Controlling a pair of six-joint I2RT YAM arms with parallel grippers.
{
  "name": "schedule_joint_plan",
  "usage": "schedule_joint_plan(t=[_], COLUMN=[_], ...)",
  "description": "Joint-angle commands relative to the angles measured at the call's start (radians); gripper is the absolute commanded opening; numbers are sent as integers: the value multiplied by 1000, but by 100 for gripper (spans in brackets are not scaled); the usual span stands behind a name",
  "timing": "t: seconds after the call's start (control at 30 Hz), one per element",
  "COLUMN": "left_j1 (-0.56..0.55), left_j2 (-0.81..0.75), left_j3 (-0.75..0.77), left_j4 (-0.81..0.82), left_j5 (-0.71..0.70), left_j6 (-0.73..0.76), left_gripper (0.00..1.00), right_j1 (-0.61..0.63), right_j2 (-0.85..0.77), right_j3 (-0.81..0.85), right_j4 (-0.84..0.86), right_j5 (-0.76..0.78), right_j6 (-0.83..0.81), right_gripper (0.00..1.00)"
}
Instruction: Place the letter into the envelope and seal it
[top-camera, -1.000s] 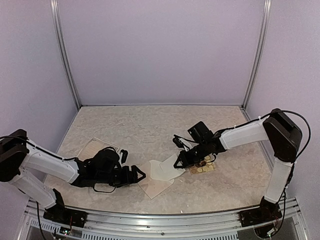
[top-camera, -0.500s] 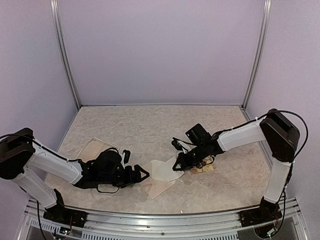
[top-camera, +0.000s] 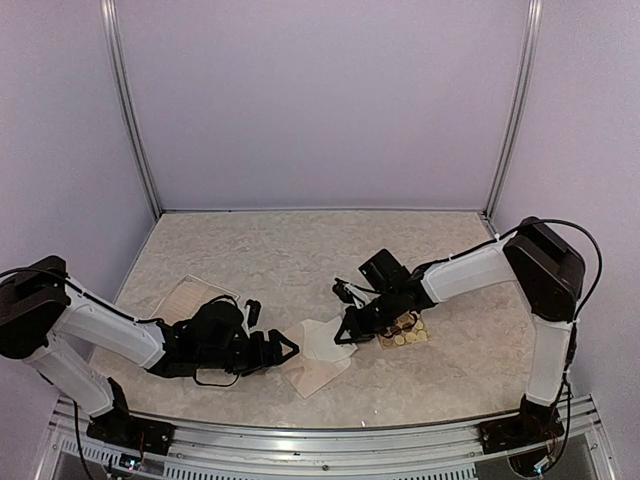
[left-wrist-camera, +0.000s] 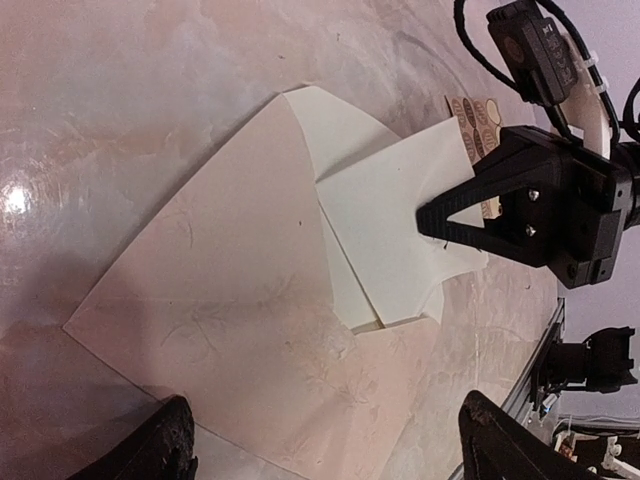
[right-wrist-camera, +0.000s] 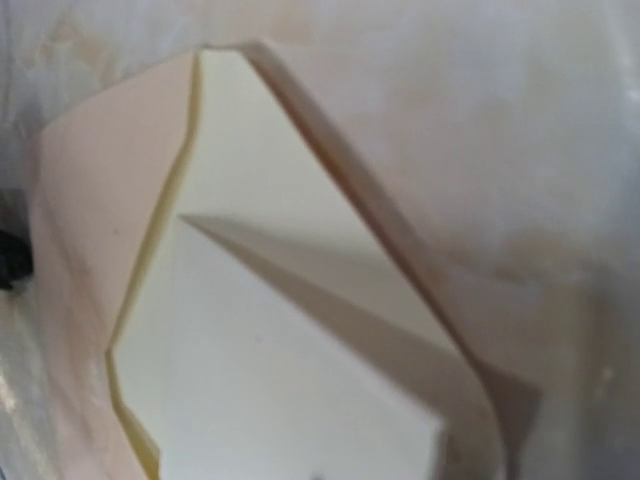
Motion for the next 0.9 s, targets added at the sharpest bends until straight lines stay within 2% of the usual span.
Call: schedule_joint_plan(t=[0.0,0.87], left_j1=[-5,-6], left_j2=[34,54], left_j3=[-10,8], left_j4=[-99,-90], left_j5=[1,1], left_j6=[1,16], left_gripper=[87,87], right_j1=[19,82], right_j2=[39,112], right_j3=[29,119], right_j4=[-33,-42], right_j5=[-3,-60], right_j6=[12,-5], right_gripper=[0,0])
